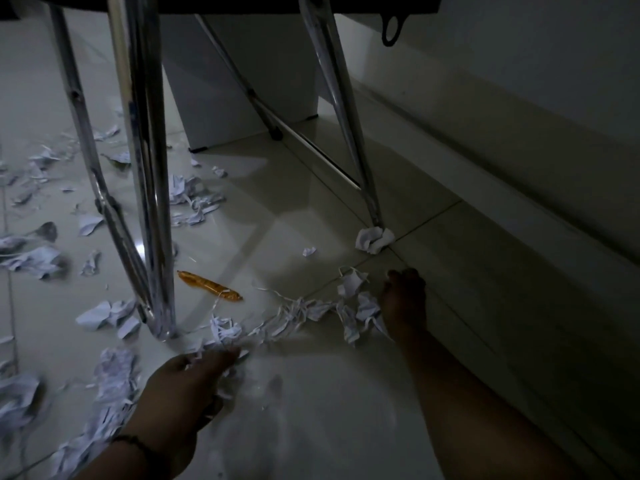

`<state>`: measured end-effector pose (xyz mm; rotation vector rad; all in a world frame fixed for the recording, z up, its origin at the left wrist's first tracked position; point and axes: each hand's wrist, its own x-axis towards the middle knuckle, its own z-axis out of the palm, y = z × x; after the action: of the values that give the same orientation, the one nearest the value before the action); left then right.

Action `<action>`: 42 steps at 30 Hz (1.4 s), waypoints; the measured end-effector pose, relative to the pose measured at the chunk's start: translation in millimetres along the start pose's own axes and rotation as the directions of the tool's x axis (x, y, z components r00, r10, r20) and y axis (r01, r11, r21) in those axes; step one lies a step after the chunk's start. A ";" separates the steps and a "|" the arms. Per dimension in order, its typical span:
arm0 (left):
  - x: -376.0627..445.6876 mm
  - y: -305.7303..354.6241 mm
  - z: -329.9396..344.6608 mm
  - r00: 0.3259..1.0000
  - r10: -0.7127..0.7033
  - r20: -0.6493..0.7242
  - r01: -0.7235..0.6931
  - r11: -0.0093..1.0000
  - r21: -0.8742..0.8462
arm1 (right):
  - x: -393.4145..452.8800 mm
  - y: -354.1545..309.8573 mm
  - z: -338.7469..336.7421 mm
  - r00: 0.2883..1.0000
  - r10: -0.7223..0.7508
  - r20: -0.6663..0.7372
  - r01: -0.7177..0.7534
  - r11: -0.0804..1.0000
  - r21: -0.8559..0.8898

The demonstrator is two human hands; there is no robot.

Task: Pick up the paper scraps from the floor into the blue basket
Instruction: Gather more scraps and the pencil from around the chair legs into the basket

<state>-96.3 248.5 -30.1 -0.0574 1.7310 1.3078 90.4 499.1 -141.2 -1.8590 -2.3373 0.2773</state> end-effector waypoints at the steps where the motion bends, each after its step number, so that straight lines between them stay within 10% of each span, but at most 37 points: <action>1: 0.4 -0.9 -0.4 1.000 0.005 0.006 -0.005 1.000 0.010 | -1.9 0.6 3.1 1.000 -0.018 -0.011 0.018 1.000 -0.002; 10: 2.9 -4.5 -7.3 0.997 0.073 -0.013 -0.073 0.997 0.002 | 48.6 -42.1 -34.7 0.989 0.039 -0.142 0.002 0.961 0.277; 18: 3.2 -11.6 -17.9 0.996 0.085 -0.036 -0.085 0.996 -0.009 | 63.8 -39.8 -12.1 0.978 0.010 0.211 -0.023 0.998 0.060; 29: 4.5 -1.4 -16.3 0.963 0.247 -0.107 -0.216 0.945 0.246 | 21.3 -40.4 -42.8 0.963 -0.054 -0.265 0.128 0.954 0.270; 42: -22.3 6.4 -22.1 0.956 0.273 -0.107 -0.233 0.928 0.292 | -84.7 -59.6 -24.6 0.973 -0.191 0.131 0.200 0.978 -0.063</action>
<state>-101.1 223.8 -10.3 0.2455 2.0876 1.2551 58.6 405.0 -103.2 -1.6691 -2.6268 0.2924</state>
